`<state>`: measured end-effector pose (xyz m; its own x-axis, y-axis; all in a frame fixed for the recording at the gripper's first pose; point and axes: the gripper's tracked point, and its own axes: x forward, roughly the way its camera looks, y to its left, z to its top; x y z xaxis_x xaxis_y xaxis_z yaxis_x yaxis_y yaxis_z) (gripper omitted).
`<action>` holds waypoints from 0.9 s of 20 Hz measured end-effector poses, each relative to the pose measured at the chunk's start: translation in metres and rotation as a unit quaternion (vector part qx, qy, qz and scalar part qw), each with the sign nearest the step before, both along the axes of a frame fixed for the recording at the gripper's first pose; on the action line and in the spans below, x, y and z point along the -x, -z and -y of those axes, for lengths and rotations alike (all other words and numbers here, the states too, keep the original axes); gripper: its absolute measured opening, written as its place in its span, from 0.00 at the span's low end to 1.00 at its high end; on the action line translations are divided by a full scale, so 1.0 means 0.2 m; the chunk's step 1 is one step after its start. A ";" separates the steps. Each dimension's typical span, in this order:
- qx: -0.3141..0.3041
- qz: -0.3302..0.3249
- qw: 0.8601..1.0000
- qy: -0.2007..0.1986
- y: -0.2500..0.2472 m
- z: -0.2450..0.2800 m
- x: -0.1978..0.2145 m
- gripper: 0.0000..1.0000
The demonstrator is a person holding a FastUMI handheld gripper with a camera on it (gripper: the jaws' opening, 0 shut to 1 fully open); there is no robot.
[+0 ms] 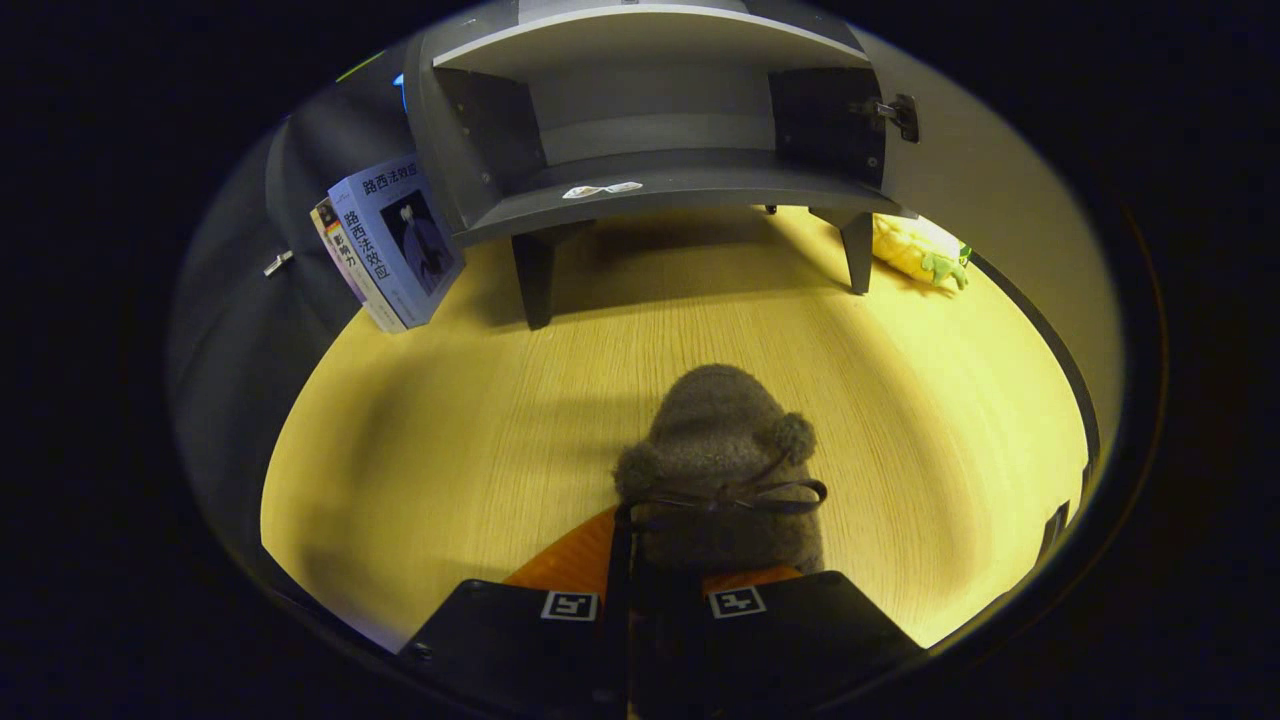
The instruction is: Open the shoe cabinet door, grab the shoes and put them into the shoe cabinet, then close the shoe cabinet door.
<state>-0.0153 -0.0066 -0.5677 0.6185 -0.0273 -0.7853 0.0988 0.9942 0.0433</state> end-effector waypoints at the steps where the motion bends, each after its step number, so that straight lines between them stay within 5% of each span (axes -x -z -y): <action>1: 0.004 0.013 1.000 -0.002 0.00 0.00 -0.03 0.26; 8: 0.043 0.057 0.997 0.020 -0.02 0.09 -0.10 0.25; 10: 0.042 0.054 0.997 0.019 0.02 0.10 -0.14 0.05; 18: 0.041 0.053 0.998 0.016 -0.20 0.12 -0.14 0.05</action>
<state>0.0133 -0.0302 -0.5271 0.6957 -0.1092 -0.7100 0.1292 0.9913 -0.0259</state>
